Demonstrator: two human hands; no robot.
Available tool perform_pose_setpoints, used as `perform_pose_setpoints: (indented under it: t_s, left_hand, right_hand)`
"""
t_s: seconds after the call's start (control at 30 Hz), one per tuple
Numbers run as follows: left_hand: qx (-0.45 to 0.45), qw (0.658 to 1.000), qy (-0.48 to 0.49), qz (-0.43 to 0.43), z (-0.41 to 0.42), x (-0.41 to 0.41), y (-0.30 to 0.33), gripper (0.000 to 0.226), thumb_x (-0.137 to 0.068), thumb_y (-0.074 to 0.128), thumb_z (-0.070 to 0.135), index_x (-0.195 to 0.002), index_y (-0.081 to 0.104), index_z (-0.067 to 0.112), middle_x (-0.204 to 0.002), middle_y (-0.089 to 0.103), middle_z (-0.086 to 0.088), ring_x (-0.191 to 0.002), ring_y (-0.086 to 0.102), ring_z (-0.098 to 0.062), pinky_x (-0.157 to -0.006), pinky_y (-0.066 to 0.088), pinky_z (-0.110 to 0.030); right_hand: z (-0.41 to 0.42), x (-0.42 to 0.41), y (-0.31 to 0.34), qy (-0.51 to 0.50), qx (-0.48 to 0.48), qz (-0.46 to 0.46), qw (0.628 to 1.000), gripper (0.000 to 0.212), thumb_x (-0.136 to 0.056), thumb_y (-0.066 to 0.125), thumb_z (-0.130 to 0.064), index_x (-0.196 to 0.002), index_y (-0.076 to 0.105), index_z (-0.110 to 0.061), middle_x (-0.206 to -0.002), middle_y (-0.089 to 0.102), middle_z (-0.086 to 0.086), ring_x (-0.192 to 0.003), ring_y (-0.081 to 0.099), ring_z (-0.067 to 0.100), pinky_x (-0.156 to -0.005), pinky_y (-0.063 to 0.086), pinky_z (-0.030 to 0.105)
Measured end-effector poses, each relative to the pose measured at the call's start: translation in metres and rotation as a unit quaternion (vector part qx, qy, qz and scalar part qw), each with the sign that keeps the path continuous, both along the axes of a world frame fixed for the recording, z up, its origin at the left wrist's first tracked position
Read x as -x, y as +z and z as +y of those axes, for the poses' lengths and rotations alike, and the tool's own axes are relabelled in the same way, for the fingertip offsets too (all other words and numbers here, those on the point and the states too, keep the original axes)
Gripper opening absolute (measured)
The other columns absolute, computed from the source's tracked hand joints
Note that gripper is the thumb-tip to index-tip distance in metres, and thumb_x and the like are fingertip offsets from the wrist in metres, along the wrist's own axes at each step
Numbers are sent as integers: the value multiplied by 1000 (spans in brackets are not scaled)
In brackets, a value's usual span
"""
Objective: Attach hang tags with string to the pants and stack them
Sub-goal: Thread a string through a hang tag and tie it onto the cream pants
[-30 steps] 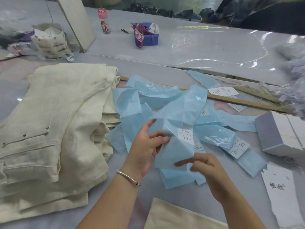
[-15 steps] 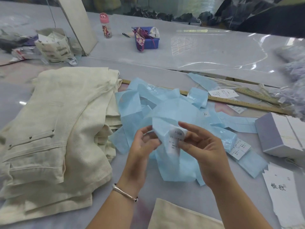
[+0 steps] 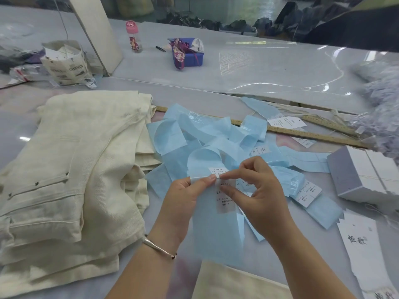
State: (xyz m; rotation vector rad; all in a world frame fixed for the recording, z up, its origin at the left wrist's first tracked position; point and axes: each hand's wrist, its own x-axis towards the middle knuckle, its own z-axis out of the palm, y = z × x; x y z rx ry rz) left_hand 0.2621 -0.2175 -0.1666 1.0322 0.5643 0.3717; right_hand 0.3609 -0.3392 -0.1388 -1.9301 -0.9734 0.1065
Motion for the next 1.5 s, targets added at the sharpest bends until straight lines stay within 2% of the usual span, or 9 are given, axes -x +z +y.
perform_pose_setpoints:
  t_s: [0.27,0.57,0.67,0.8,0.9,0.97,1.07,1.2,1.5]
  left_hand:
    - [23,999,23,40,-9,-5,-4,20,-86,66,17,-97,76,3,-101,75,-14,-91,71,-28,-79,54,-34]
    - [-89,971,132,180,16,-25,-41,26,-82,73,27,-64,62,11,-60,63,1,-60,57,-19,-57,43,-21]
    - [-268,917,133,262,31,-30,-65,31,-86,70,28,-62,59,12,-62,67,5,-72,60,-23,-57,43,-19]
    - [-501,759,121,397,32,-25,-74,55,-81,74,41,-119,53,7,-119,55,-17,-116,48,-36,-90,41,-43]
    - [-577,705,159,380,8,-21,-56,73,-78,75,39,-137,45,8,-134,45,-19,-125,39,-38,-98,35,-48]
    - [-613,720,154,287,-23,-19,-42,58,-79,73,35,-130,55,13,-130,50,-13,-120,43,-36,-97,37,-46]
    - [-561,816,-15,142,-85,-17,-18,22,-82,64,45,-98,70,31,-108,62,9,-109,50,-16,-95,37,-26]
    - [-436,865,-219,117,-152,-17,-7,14,-79,74,48,-86,71,36,-107,59,20,-111,48,3,-93,37,-18]
    - [-365,907,-116,174,-237,-39,-15,17,-80,76,14,-69,66,22,-103,63,15,-96,58,1,-73,39,-8]
  right_hand:
    - [-8,3,-12,-37,-27,-166,985,11,-72,82,-11,-76,77,-20,-96,58,-1,-90,50,21,-74,43,28]
    - [-58,33,8,46,-46,-52,997,6,-79,72,-24,-75,67,-23,-107,65,-9,-105,59,16,-89,42,23]
    - [-92,34,7,19,-120,109,987,11,-72,74,-10,-77,66,-16,-95,71,4,-95,66,21,-88,47,25]
    - [-131,21,-11,-137,-198,344,908,15,-67,68,10,-77,68,-3,-77,70,9,-72,64,14,-66,51,15]
    - [-154,14,-24,-205,-152,390,885,23,-78,58,15,-80,67,-5,-74,69,6,-66,60,10,-58,50,15]
    - [-165,16,-27,-208,-131,396,885,20,-80,58,13,-83,67,-5,-72,70,2,-65,60,8,-61,52,18]
    - [-177,23,-25,-197,-108,404,887,15,-81,61,7,-84,68,-6,-74,71,0,-68,61,7,-72,48,31]
    - [-198,26,-12,-175,-98,395,897,12,-83,63,3,-84,68,-7,-79,73,3,-70,62,7,-73,46,31]
    - [-268,-10,-38,-226,12,246,942,35,-82,68,-4,-107,65,-28,-101,65,-7,-83,59,7,-73,46,25]
